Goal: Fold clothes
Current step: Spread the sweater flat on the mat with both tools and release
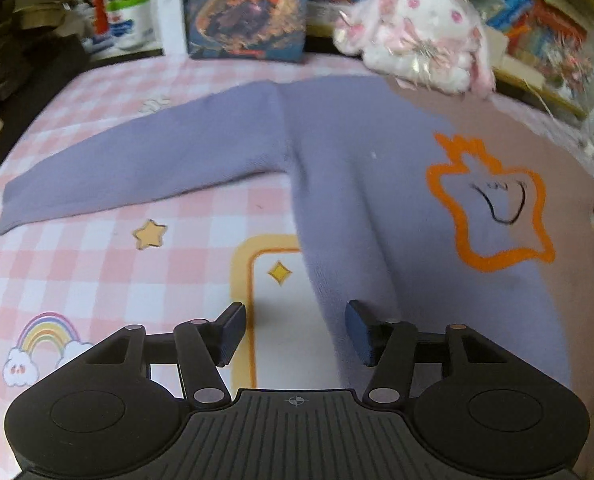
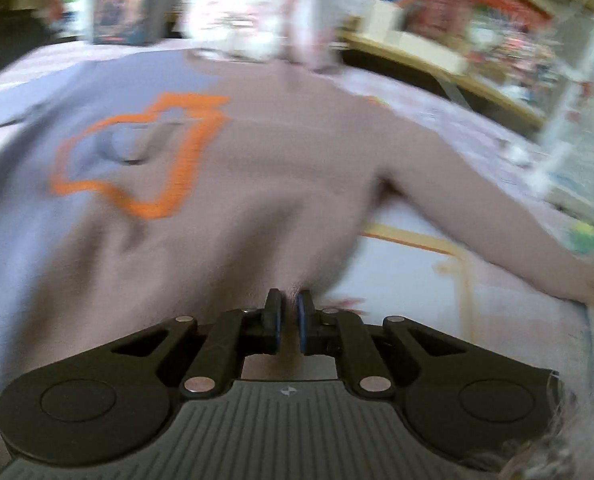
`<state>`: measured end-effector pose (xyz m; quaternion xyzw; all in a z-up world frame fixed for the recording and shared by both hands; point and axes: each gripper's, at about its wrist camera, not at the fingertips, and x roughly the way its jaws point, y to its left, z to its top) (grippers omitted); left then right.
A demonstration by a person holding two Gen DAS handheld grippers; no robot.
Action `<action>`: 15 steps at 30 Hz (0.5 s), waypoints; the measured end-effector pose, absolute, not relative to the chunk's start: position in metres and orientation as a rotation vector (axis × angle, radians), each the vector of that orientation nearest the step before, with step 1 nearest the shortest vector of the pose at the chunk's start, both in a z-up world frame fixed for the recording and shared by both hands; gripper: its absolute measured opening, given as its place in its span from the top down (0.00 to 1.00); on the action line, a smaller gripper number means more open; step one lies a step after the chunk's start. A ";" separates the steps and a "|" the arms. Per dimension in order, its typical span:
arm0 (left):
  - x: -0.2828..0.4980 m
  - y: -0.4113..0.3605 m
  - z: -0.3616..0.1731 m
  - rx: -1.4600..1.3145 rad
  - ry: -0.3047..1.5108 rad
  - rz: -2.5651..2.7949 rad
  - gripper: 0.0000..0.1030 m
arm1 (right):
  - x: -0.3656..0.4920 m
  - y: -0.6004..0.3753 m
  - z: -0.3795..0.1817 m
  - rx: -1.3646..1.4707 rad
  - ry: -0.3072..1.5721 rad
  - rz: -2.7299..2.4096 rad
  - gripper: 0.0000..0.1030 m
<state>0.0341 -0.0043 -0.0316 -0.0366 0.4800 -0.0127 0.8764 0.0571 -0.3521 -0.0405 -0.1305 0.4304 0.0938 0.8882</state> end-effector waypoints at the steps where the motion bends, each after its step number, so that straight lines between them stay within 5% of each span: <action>1: 0.036 -0.007 -0.033 -0.074 1.004 -0.032 0.55 | 0.058 -0.358 -0.040 -0.268 0.897 0.184 0.92; 2: 0.037 -0.009 -0.033 -0.076 1.002 -0.039 0.58 | 0.058 -0.362 -0.040 -0.267 0.900 0.179 0.92; 4: 0.036 -0.009 -0.033 -0.107 0.995 -0.064 0.89 | 0.059 -0.364 -0.041 -0.271 0.900 0.171 0.92; 5: 0.036 -0.008 -0.034 -0.130 0.994 -0.079 0.96 | 0.059 -0.364 -0.041 -0.273 0.899 0.167 0.92; 15: 0.029 0.016 -0.029 -0.173 0.956 -0.032 0.97 | 0.062 -0.347 -0.041 -0.286 0.896 0.204 0.92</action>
